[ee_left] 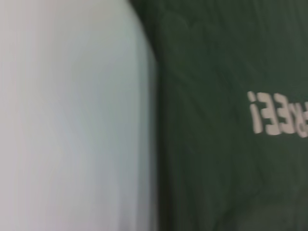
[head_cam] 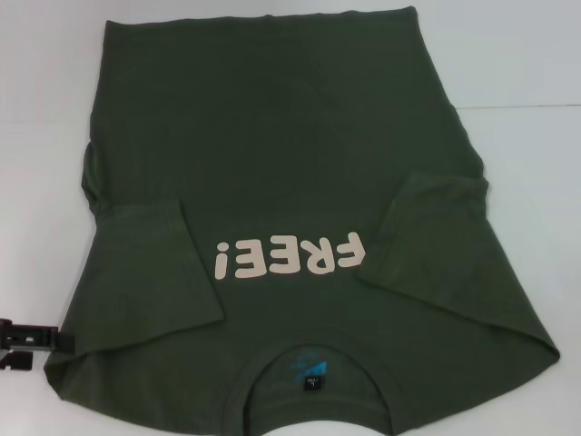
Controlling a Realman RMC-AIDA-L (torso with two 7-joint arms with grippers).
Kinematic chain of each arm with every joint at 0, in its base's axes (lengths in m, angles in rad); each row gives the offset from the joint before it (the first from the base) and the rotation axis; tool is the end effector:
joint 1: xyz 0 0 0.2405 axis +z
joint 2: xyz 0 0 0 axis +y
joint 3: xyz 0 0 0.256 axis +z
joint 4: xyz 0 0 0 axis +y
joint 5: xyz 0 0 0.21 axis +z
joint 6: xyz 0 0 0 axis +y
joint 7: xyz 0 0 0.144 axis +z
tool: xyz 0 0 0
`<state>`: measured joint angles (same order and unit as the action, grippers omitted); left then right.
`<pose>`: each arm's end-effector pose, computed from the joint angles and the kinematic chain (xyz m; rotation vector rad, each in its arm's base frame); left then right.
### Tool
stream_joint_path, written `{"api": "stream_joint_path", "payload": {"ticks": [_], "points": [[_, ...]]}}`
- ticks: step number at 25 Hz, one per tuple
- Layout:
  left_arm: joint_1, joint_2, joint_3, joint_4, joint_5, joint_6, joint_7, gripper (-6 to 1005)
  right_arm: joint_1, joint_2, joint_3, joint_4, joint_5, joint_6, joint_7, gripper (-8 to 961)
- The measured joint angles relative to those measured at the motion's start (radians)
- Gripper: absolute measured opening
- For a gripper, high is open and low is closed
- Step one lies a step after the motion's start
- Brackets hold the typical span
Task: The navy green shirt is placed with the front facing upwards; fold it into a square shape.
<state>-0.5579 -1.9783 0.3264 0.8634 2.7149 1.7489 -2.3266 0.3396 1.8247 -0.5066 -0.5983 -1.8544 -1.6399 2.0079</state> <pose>-0.3418 0.3001 0.0844 -2.1528 -1.9459 -0.1408 0.3528 0.2934 0.1315 -2.1164 1.5122 0.9533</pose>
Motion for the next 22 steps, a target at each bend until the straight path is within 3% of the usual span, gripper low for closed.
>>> {"api": "stream_joint_path", "payload": {"ticks": [22], "points": [[-0.006,-0.014,0.058,-0.055,0.015,-0.096,-0.006,936,0.009,-0.001,0.0,0.0,-0.028,0.033,-0.008,838]]}}
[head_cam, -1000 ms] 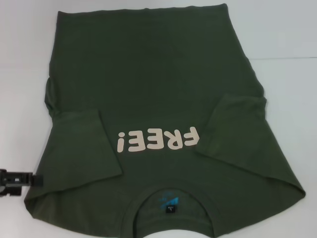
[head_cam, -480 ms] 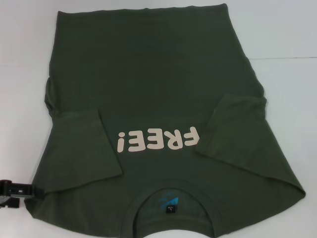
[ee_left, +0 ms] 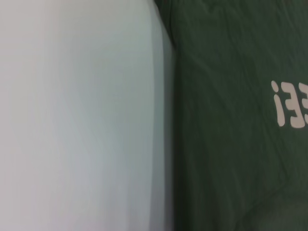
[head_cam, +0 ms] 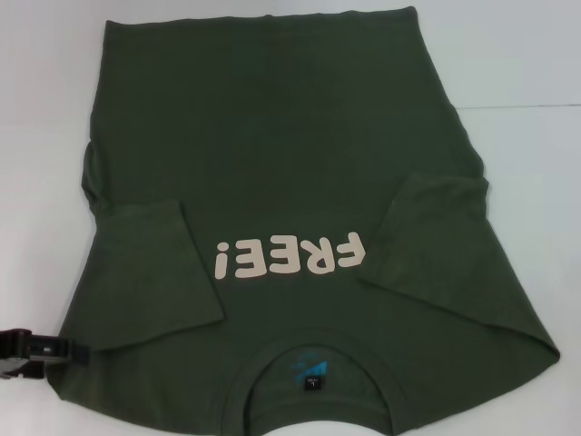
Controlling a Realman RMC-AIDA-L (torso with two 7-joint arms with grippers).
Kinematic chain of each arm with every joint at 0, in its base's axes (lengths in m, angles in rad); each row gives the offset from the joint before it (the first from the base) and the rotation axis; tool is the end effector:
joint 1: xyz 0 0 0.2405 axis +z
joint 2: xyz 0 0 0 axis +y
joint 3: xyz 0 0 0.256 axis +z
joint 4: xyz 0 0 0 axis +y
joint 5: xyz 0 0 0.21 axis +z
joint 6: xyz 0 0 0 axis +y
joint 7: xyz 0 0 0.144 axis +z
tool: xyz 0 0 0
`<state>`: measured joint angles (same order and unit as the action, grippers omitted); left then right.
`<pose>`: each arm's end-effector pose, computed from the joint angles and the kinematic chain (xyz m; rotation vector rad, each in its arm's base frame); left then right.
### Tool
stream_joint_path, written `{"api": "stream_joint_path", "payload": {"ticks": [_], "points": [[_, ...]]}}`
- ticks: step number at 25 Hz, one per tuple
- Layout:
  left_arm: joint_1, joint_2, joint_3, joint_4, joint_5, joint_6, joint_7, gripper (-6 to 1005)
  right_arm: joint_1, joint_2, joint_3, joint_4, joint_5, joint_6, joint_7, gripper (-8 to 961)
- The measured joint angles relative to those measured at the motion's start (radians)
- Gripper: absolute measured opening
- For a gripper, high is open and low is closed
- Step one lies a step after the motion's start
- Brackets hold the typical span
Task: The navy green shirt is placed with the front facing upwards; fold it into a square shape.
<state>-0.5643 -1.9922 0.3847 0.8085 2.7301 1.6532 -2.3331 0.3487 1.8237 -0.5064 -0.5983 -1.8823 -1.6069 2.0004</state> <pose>-0.3466 0.3057 0.0656 -2.1442 -1.9359 -0.0662 0.3561 0.2977 0.1304 -2.1079 1.5080 0.9038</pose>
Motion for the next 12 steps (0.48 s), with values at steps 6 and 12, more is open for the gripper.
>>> {"api": "stream_joint_path", "payload": {"ticks": [6,12], "points": [[-0.008,-0.005,0.024,-0.01,-0.001,-0.006,-0.003,936,0.005,0.001,-0.005,0.0,0.0,0.005,-0.001,838],[-0.022,-0.005,0.024,-0.033,-0.003,-0.007,-0.003,937,0.008,0.002,-0.006,0.0,0.0,0.011,0.0,839]]}}
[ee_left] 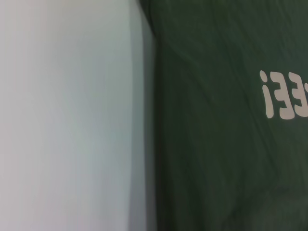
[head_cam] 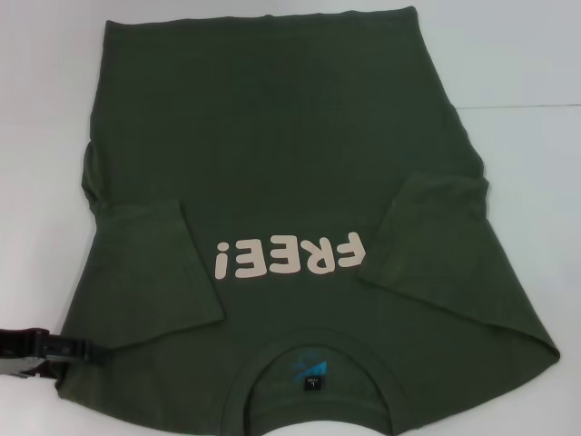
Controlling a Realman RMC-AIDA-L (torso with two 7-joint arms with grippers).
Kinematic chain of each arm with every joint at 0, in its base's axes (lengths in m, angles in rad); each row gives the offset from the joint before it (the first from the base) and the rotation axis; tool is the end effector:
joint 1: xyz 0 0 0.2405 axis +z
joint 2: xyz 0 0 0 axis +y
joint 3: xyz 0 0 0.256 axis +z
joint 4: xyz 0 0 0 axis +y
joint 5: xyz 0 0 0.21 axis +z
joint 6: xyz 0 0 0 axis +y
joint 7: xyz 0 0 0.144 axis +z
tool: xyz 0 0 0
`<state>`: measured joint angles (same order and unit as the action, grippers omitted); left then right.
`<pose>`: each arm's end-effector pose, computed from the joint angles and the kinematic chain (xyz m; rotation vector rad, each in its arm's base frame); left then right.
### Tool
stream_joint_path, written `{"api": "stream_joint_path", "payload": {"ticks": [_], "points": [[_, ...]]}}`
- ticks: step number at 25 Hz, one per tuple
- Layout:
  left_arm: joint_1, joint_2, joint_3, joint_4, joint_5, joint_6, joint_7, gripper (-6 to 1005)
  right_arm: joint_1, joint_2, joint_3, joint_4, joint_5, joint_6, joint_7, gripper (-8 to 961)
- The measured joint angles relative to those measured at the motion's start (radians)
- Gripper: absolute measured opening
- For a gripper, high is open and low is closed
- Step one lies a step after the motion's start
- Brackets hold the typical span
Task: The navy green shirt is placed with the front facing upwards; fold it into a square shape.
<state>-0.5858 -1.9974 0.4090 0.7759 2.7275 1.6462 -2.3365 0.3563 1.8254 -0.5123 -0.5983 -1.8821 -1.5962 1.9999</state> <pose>-0.3390 0.3104 0.0549 -2.1879 -1.9396 -0.0500 0.3546 0.3012 0.1291 -2.1107 1.5024 0.8983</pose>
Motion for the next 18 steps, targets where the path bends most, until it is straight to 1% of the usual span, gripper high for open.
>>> {"api": "stream_joint_path", "payload": {"ticks": [10,18], "points": [[-0.021,0.006,0.0,-0.027,-0.002,0.004,-0.003,937,0.002,0.0,0.0,0.0,0.0,0.007,0.0,838],[-0.04,0.006,0.001,-0.055,-0.002,0.01,-0.006,936,0.004,0.001,-0.002,0.0,0.0,0.019,-0.001,838]]}}
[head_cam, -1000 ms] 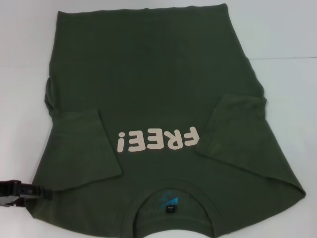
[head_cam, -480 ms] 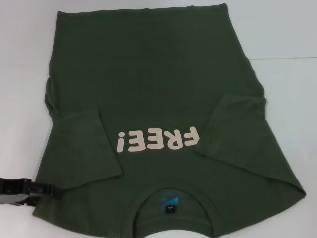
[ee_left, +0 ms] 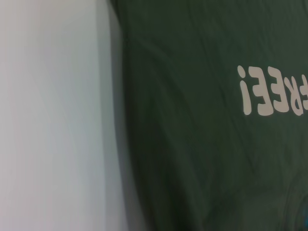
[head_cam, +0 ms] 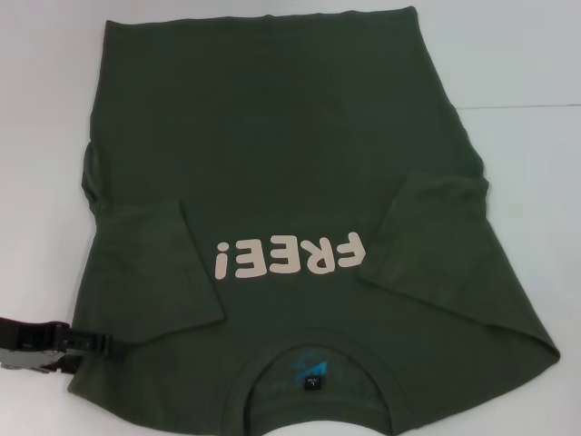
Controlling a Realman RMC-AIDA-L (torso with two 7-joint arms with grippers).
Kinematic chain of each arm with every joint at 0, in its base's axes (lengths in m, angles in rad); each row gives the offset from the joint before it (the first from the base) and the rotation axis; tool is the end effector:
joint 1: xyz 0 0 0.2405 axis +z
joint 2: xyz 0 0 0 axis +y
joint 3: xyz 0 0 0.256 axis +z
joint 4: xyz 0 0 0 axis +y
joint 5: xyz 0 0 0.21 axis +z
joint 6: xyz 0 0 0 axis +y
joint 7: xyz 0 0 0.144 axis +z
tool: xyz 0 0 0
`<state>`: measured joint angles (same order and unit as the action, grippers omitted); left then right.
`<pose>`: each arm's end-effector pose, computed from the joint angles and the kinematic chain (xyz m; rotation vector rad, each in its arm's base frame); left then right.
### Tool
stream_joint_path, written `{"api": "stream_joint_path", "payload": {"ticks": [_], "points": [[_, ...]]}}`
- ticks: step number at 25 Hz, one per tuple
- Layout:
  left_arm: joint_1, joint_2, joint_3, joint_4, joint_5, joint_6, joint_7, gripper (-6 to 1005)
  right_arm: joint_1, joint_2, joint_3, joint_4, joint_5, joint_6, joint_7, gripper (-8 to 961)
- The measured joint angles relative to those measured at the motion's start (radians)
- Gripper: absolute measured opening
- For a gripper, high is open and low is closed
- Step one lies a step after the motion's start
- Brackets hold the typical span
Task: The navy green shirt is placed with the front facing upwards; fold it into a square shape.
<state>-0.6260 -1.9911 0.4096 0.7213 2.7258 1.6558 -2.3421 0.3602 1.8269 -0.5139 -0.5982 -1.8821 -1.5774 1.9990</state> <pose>-0.3269 0.3177 0.0458 -2.2432 -1.9597 -0.0583 0.3553 0.3041 0.1289 -2.0985 1.4980 0.8907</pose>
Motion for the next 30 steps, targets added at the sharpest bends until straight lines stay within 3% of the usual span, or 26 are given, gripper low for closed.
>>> {"api": "stream_joint_path", "payload": {"ticks": [10,15,26,30], "points": [[-0.006,0.0,0.012,-0.002,0.0,0.002,0.002,932,0.008,0.0,0.0,0.0,0.0,0.001,0.0,839],[-0.008,-0.007,0.035,-0.002,0.0,-0.005,0.012,751,0.012,-0.001,0.0,0.0,0.0,0.001,0.003,838],[-0.012,-0.01,0.037,0.0,0.0,-0.015,0.015,509,0.016,-0.001,0.002,0.0,0.0,0.0,0.005,837],[-0.012,-0.012,0.037,0.0,-0.001,-0.017,0.022,255,0.016,0.0,0.002,0.0,0.0,0.0,0.006,838]]}}
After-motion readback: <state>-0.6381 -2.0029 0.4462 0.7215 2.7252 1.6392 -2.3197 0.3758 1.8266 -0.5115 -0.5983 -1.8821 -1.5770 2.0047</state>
